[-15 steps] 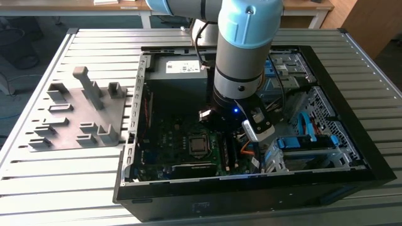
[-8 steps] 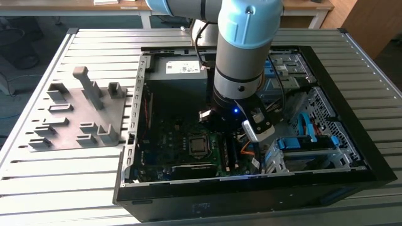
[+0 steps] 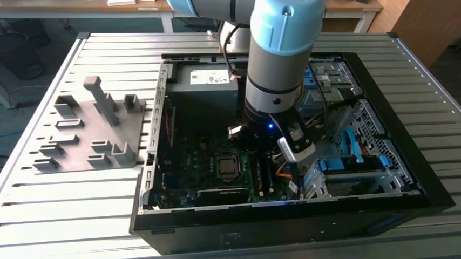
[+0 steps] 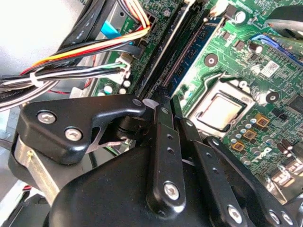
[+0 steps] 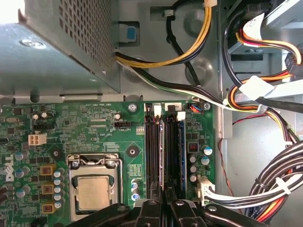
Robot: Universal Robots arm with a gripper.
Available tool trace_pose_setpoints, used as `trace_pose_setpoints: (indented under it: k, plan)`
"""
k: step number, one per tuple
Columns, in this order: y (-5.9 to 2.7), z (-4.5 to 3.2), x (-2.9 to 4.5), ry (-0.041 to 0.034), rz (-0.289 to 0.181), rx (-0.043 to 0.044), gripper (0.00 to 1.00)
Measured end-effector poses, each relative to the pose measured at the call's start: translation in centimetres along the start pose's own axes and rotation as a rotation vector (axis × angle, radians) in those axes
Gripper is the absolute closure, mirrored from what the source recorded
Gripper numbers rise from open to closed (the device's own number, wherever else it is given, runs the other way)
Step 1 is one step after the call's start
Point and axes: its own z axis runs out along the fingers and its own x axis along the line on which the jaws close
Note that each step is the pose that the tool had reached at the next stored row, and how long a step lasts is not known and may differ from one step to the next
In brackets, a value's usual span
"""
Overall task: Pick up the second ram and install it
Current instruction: 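Insert the second ram into the second slot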
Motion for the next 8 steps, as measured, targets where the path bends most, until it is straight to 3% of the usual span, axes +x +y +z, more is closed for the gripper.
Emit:
trace_pose_setpoints:
  k: [8]
  plan:
    - [0.0, -0.08, 0.02, 0.0, -0.006, 0.0, 0.86]
